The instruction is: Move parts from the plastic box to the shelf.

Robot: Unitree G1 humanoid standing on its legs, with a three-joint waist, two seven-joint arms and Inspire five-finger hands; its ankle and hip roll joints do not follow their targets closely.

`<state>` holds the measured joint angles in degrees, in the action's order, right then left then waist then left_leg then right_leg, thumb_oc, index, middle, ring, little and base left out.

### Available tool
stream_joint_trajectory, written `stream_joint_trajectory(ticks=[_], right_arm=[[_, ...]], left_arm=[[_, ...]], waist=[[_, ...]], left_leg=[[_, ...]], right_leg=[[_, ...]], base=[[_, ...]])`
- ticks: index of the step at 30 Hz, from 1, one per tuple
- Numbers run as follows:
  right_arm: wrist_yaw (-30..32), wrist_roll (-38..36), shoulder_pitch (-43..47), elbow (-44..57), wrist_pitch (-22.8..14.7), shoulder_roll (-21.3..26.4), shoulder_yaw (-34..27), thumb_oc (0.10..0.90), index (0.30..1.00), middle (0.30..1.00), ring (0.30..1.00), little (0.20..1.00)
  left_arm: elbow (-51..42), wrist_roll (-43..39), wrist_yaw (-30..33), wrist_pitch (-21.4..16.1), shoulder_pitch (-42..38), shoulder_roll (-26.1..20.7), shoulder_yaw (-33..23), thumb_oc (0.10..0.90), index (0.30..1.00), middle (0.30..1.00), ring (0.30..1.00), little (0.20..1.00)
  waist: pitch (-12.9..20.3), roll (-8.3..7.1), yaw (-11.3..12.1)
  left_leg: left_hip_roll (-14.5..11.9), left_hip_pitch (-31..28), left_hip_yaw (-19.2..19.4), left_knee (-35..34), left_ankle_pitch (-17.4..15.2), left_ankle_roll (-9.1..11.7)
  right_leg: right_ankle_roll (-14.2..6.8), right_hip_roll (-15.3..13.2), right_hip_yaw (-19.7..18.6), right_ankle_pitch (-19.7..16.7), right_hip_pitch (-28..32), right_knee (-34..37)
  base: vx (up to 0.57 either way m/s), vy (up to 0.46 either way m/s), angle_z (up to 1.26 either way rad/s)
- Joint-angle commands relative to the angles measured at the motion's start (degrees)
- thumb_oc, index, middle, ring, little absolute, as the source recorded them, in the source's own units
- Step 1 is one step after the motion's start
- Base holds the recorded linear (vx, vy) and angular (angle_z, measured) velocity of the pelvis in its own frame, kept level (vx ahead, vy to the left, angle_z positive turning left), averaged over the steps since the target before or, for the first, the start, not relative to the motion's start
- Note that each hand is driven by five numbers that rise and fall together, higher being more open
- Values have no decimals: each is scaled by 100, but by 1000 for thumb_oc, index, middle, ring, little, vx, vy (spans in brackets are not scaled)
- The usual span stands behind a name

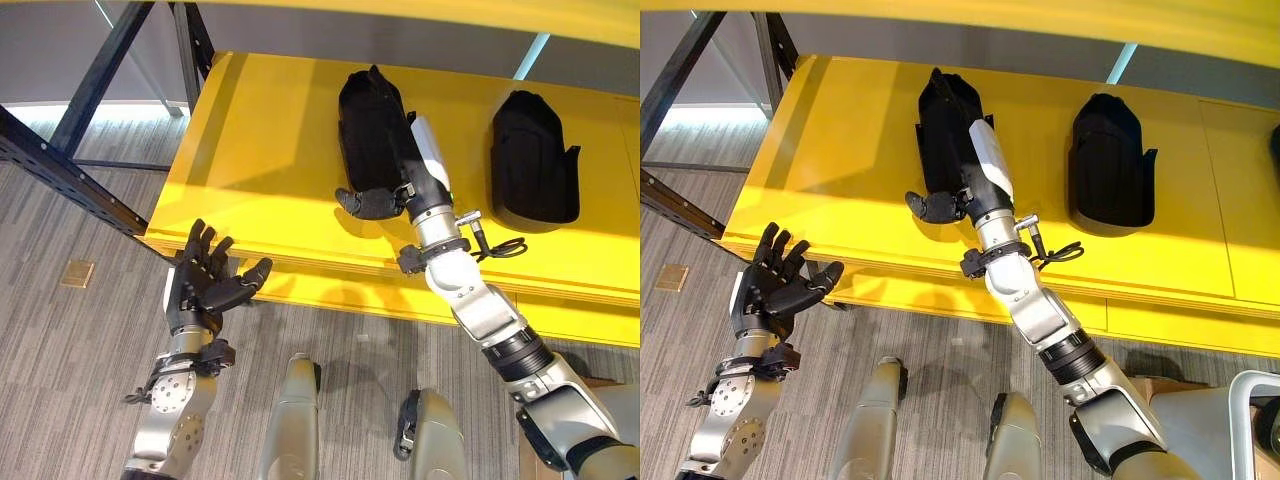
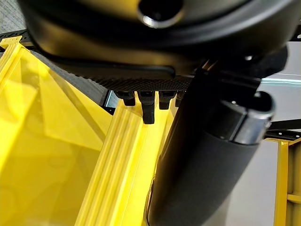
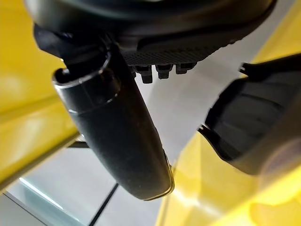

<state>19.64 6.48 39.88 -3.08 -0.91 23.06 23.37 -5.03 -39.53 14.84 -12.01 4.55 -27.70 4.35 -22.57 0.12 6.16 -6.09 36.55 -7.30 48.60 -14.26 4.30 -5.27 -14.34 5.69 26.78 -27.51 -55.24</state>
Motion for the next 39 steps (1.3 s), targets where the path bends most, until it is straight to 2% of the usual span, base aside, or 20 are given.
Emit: stream_joint_trajectory(ticks=[1, 7, 20, 34, 35, 37, 38, 39], right_arm=[[419, 106, 622, 733, -627, -30, -494, 900, 1000, 1000, 1000, 1000], [593, 239, 926, 562, -576, 98, -567, 900, 1000, 1000, 1000, 1000], [783, 359, 1959, -1045, -211, 515, -418, 900, 1000, 1000, 1000, 1000], [827, -40, 2398, -2178, -142, 662, -321, 900, 1000, 1000, 1000, 1000], [799, -147, 2408, -2322, -147, 647, -294, 900, 1000, 1000, 1000, 1000], [773, -239, 2451, -2517, -143, 644, -263, 900, 1000, 1000, 1000, 1000], [771, -260, 2485, -2598, -128, 661, -248, 900, 1000, 1000, 1000, 1000], [756, -253, 2515, -2708, -99, 691, -205, 900, 1000, 1000, 1000, 1000]], left_arm=[[-172, 184, 24, 39, 73, 39, 260, 900, 1000, 1000, 1000, 1000], [-204, 169, 9, 13, 56, -7, 262, 900, 1000, 1000, 1000, 1000], [-180, 63, -121, -110, 41, -141, 271, 900, 1000, 1000, 1000, 1000], [-139, -45, -199, -154, 37, -198, 350, 900, 1000, 1000, 1000, 1000], [-126, -41, -215, -152, 39, -208, 351, 900, 1000, 1000, 1000, 1000], [-137, -48, -225, -160, 45, -216, 351, 900, 1000, 1000, 1000, 1000], [-143, -62, -227, -161, 41, -221, 356, 900, 1000, 1000, 1000, 1000], [-144, -70, -225, -159, 58, -226, 356, 900, 1000, 1000, 1000, 1000]], waist=[[227, -49, -132], [237, -65, -125], [237, -35, 50], [145, 59, 133], [145, 48, 148], [135, 49, 150], [122, 67, 149], [122, 53, 164]], left_leg=[[-363, -232, -2, -158, -180, -217], [-368, -249, 2, -210, -166, -208], [-316, -240, -43, -262, -126, -199], [-278, -168, -69, -218, -85, -202], [-275, -231, -68, -168, -233, -177], [-272, -236, -73, -174, -228, -176], [-274, -174, -77, -216, -81, -196], [-277, -245, -68, -166, -237, -172]], right_leg=[[525, 182, 104, 176, 458, 279], [521, 199, 105, 150, 471, 326], [486, 171, 144, 108, 473, 319], [501, 155, 154, 112, 421, 250], [466, 157, 121, 222, 490, 240], [465, 159, 122, 220, 489, 242], [497, 156, 154, 114, 419, 240], [461, 157, 123, 224, 491, 228]], base=[[0, 0, 0], [0, 0, 0], [0, 0, 0], [5, -1, 0], [67, -9, 0], [-11, -4, 1], [0, 0, 0], [0, 0, 0]])
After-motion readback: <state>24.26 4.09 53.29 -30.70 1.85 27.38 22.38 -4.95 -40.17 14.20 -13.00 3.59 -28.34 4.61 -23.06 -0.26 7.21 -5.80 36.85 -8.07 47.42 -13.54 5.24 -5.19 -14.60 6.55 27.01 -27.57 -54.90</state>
